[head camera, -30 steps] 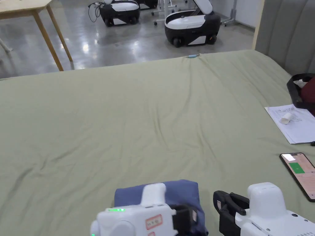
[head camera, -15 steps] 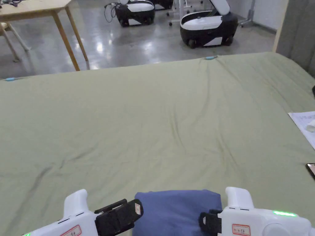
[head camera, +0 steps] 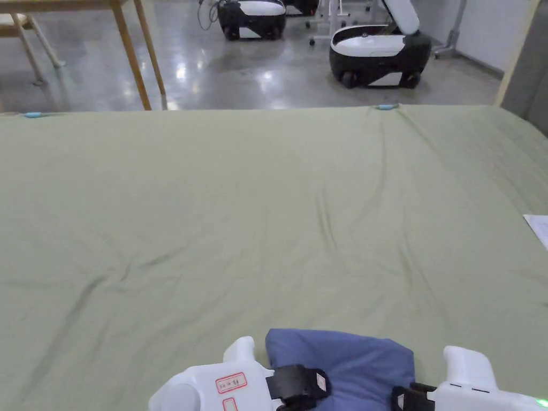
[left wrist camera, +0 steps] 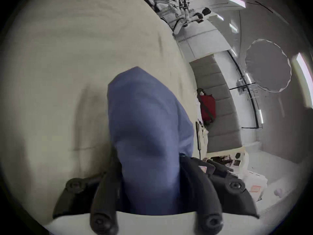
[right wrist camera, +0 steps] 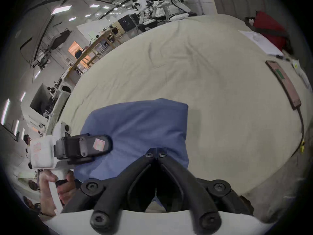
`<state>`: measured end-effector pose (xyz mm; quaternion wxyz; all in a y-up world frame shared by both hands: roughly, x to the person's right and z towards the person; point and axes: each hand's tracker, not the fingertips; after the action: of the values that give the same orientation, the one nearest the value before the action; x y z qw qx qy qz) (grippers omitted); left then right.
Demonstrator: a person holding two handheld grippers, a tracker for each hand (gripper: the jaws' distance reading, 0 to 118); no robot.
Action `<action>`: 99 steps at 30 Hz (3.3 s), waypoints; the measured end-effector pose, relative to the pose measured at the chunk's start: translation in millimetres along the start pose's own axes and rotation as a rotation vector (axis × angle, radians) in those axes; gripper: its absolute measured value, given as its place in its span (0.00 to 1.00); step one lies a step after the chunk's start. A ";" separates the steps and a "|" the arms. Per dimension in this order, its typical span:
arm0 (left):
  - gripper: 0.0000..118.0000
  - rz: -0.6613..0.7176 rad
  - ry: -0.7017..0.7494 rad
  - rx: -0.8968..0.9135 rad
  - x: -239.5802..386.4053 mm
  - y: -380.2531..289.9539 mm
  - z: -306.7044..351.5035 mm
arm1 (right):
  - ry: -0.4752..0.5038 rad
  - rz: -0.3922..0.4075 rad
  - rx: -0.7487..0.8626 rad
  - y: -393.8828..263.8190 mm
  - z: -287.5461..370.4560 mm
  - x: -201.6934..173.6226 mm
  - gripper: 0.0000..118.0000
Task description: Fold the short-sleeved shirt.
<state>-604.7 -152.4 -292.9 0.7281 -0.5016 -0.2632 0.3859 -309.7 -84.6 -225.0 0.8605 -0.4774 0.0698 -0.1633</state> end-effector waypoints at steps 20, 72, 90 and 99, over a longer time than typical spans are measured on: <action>0.26 -0.110 0.520 0.115 -214.7 177.1 461.8 | 0.029 0.187 0.022 -27.4 -5.2 -136.4 0.01; 0.31 -0.818 0.543 1.030 192.8 -14.5 284.2 | -0.088 0.482 0.900 71.4 192.0 -146.3 0.16; 1.00 -0.900 0.523 1.029 212.7 -30.0 280.0 | -0.057 0.479 0.871 63.0 197.5 -159.3 1.00; 1.00 -0.891 0.487 1.028 212.3 -32.0 276.4 | -0.094 0.402 0.822 59.2 205.0 -163.2 1.00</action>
<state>-688.5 162.3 -164.8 0.9982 -0.0126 -0.0582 0.0044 -393.3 165.0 -171.3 0.9954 -0.0802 0.0511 0.0147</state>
